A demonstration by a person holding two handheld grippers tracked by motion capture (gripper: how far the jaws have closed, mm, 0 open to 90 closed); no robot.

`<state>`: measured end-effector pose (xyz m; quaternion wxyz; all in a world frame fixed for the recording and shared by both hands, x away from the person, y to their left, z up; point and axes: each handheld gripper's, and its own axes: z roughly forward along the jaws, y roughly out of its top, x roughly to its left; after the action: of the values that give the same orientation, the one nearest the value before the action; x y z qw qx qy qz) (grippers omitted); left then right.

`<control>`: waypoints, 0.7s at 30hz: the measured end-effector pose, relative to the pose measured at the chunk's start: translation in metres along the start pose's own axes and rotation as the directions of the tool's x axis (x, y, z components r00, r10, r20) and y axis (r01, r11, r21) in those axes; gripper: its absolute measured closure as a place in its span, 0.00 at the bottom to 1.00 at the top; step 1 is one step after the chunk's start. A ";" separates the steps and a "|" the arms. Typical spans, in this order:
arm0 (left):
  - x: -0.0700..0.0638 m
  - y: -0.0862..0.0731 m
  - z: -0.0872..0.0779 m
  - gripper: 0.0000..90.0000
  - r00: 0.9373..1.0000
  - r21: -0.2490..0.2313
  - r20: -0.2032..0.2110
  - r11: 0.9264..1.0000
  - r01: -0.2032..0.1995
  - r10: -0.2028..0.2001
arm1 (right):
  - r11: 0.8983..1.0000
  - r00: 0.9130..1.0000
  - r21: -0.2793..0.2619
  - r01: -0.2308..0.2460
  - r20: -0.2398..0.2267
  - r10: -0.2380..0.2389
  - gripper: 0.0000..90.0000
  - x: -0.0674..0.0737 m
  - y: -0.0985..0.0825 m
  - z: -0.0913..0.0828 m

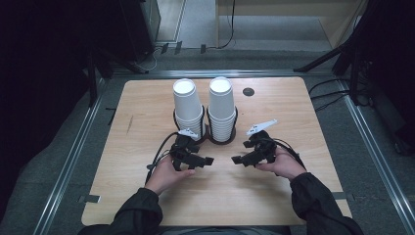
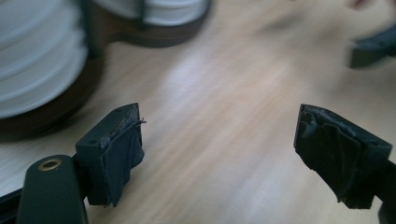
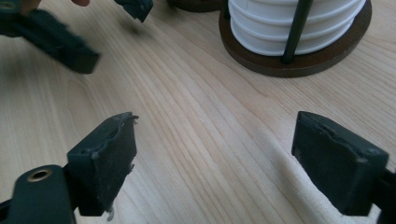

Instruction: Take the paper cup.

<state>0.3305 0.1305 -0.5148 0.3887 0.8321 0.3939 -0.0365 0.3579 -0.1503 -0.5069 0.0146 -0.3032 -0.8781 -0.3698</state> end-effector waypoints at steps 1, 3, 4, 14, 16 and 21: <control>-0.001 0.001 -0.001 0.17 1.000 -0.006 0.024 1.000 -0.010 0.011 | 1.000 1.000 0.020 -0.010 -0.008 0.010 0.15 0.000 0.001 -0.001; -0.002 0.003 -0.002 0.29 1.000 -0.008 0.012 1.000 -0.023 0.023 | 0.999 1.000 0.047 -0.026 -0.011 0.026 0.15 0.000 0.003 -0.001; -0.004 0.004 -0.003 0.33 0.999 -0.011 0.015 0.999 -0.049 0.049 | 0.998 0.999 0.047 -0.037 0.025 0.036 0.16 -0.001 0.007 -0.002; -0.008 0.005 -0.009 0.43 0.997 -0.019 -0.023 0.997 -0.075 0.074 | 1.000 0.999 0.015 -0.010 -0.035 0.011 0.26 0.001 0.012 -0.007; -0.008 0.005 -0.009 0.43 0.997 -0.016 -0.021 0.997 -0.076 0.076 | 1.000 1.000 0.015 -0.007 -0.029 0.008 0.27 0.001 0.012 -0.009; -0.009 0.005 -0.007 0.45 0.997 -0.005 -0.029 0.997 -0.076 0.076 | 1.000 0.999 0.015 -0.003 -0.035 0.003 0.32 0.000 0.012 -0.011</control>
<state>0.3264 0.1282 -0.5033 0.3867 0.8457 0.3676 -0.0085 0.3624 -0.1514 -0.4913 0.0326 -0.2979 -0.8800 -0.3685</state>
